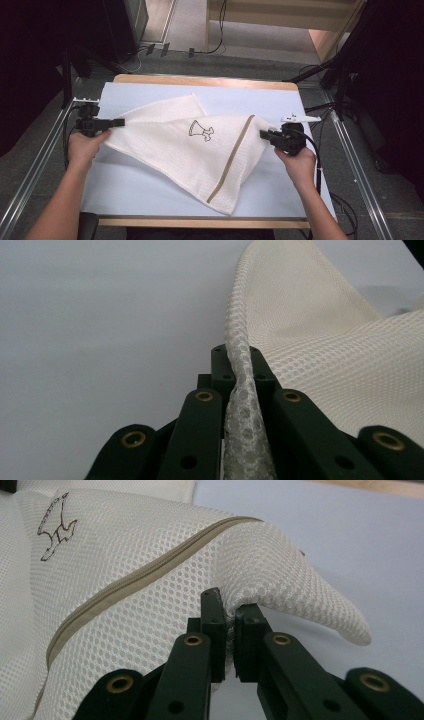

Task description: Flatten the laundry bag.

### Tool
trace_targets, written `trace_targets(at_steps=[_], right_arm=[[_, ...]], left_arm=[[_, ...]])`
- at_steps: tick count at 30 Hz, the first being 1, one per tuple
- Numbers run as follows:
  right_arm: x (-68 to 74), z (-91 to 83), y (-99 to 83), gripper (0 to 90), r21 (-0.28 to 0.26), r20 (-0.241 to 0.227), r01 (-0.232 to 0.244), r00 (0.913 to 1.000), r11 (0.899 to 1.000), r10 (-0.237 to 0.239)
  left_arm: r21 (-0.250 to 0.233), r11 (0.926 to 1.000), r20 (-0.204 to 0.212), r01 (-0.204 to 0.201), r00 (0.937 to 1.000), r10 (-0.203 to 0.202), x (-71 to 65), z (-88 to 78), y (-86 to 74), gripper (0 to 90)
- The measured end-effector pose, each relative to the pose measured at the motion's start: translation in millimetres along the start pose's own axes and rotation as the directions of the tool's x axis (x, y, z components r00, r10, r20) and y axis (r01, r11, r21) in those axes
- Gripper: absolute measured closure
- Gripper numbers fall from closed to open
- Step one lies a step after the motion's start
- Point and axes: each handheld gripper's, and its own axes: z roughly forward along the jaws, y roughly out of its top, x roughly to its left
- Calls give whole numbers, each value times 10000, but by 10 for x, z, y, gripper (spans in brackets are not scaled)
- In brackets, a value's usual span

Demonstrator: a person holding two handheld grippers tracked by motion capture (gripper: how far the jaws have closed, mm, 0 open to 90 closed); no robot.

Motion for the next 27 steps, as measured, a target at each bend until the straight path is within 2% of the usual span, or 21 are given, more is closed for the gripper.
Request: trace_targets(at_steps=[7, 10, 14, 16, 18, 22, 24, 27], right_arm=[[64, -42, -197, 871, 334, -425, -194, 9989, 9993, 208], [171, -46, -356, 868, 878, -579, -42, 9983, 9961, 93], [260, -94, -461, 866, 1103, -796, 4, 9968, 9939, 84], [295, -122, -509, 865, 1173, -892, 19, 9960, 9931, 87], [335, -149, -558, 865, 1296, -1024, 23, 9947, 9916, 110], [430, -184, -654, 865, 1587, -1252, 159, 9921, 9872, 41], [456, -190, -675, 865, 1635, -1315, 210, 9913, 9863, 7], [517, -201, -711, 813, 1746, -1507, 431, 9884, 9837, -165]], left_arm=[[254, 9997, 140, 73, 9999, -76, 39, -1, -111, 851], [75, 10000, -4, 65, 10000, -65, 60, -14, -133, 739], [-220, 9997, -191, -43, 9998, 39, 59, -67, -124, 590], [-319, 9995, -176, -53, 9998, 48, 55, -80, -119, 577], [-509, 9986, -351, -137, 9993, 120, 51, -107, -99, 558], [-811, 9967, -113, 87, 9999, -97, 57, -125, -30, 542], [-784, 9969, -76, -3, 10000, -3, 37, -112, -16, 543], [-650, 9977, -47, -187, 9998, 184, -20, -71, 16, 541]])
